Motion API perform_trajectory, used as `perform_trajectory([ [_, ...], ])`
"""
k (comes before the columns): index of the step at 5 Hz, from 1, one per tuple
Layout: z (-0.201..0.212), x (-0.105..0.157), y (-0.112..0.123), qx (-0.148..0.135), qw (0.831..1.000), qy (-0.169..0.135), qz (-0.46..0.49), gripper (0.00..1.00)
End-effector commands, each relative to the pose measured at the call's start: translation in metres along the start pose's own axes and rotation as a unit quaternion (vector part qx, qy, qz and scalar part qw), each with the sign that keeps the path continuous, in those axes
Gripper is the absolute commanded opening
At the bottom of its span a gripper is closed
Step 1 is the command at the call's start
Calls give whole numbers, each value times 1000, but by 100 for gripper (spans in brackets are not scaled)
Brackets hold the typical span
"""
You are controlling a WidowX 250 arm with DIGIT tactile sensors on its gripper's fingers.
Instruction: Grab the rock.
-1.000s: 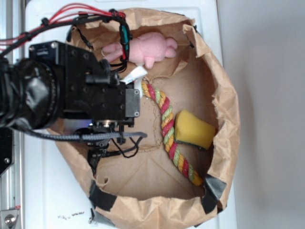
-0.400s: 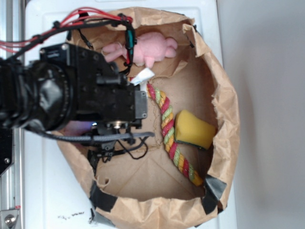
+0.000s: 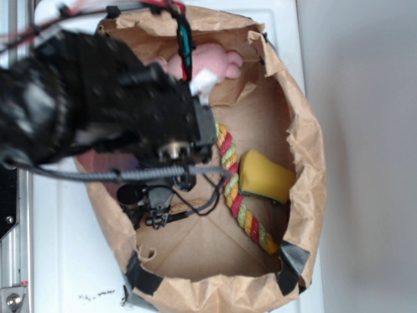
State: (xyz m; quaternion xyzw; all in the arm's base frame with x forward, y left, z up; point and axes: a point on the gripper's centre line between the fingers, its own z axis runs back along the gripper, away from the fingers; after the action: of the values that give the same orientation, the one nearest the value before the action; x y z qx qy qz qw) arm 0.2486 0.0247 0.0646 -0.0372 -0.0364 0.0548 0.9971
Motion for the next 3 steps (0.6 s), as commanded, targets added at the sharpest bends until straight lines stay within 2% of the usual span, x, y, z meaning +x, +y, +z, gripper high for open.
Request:
perform_trajectory([
  [1,39,13,7,-20,999,-50,7,0],
  [2,45,14,8,-26,998,-56,9,0],
  [3,67,16,5,-30,996,-82,13,0],
])
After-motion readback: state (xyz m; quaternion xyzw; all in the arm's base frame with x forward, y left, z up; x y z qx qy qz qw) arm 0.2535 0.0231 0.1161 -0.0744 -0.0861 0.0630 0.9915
